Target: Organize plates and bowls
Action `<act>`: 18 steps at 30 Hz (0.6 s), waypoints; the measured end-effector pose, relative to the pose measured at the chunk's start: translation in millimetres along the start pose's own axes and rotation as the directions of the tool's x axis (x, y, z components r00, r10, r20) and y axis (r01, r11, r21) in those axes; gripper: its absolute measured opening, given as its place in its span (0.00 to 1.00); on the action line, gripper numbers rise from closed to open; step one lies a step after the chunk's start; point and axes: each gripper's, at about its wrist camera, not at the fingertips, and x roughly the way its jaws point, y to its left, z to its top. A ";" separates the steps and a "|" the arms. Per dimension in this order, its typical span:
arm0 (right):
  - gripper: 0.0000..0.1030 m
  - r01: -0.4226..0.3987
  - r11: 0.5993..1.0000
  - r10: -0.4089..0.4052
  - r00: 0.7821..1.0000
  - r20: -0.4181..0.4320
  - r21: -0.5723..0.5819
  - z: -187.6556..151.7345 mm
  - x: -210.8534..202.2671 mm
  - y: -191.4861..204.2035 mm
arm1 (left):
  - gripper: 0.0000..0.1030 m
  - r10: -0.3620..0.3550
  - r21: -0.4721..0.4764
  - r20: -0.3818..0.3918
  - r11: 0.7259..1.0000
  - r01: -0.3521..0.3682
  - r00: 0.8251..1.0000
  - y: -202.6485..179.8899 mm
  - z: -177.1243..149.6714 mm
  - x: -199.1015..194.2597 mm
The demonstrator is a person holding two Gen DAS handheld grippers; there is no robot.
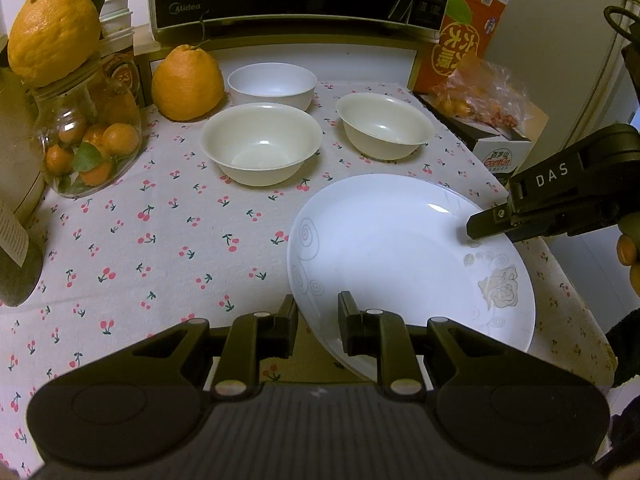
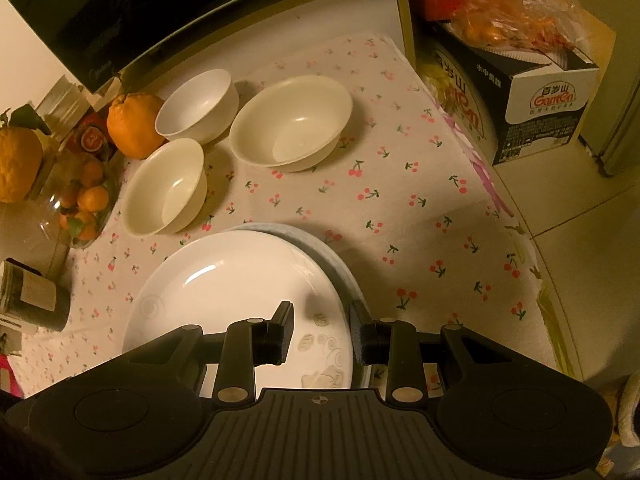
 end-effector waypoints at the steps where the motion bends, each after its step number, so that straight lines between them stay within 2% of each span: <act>1: 0.31 -0.002 1.000 0.002 1.000 -0.001 -0.001 -0.2 -0.3 0.5 | 0.19 0.000 0.003 0.000 1.000 0.000 1.000 -0.2 0.1 0.1; 6: 0.32 0.007 1.000 -0.006 1.000 -0.011 0.012 1.5 0.3 1.7 | 0.24 -0.021 -0.007 -0.002 1.000 0.021 1.000 0.8 1.4 1.1; 10: 0.38 -0.010 1.000 0.010 1.000 -0.017 0.029 2.9 1.2 0.4 | 0.27 -0.024 -0.003 0.000 1.000 0.024 1.000 0.0 1.0 1.6; 15: 0.41 0.003 1.000 -0.002 1.000 -0.020 0.014 2.8 1.9 4.8 | 0.37 -0.020 0.001 0.001 1.000 0.020 1.000 -0.1 1.5 2.6; 18: 0.44 0.005 1.000 -0.005 1.000 -0.018 0.010 2.7 1.6 6.6 | 0.37 -0.017 0.004 -0.002 1.000 0.017 1.000 0.4 1.3 3.4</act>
